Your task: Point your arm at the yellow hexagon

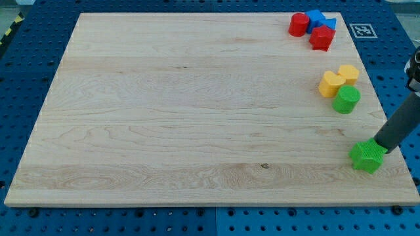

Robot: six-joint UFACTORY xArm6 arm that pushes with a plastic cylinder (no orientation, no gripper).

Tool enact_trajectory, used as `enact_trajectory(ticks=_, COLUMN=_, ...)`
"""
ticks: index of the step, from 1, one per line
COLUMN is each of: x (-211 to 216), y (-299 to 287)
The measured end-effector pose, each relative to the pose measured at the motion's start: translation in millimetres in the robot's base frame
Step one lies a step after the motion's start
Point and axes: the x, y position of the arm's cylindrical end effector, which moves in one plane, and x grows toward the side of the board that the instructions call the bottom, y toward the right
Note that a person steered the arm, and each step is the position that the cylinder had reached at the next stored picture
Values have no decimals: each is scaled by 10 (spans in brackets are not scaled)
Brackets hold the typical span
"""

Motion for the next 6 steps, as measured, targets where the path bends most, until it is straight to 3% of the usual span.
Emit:
enact_trajectory(ticks=2, x=-75, y=165)
enact_trajectory(ticks=3, x=-539, y=761)
enact_trajectory(ticks=4, x=-664, y=781)
enact_trajectory(ticks=6, x=-1428, y=-7)
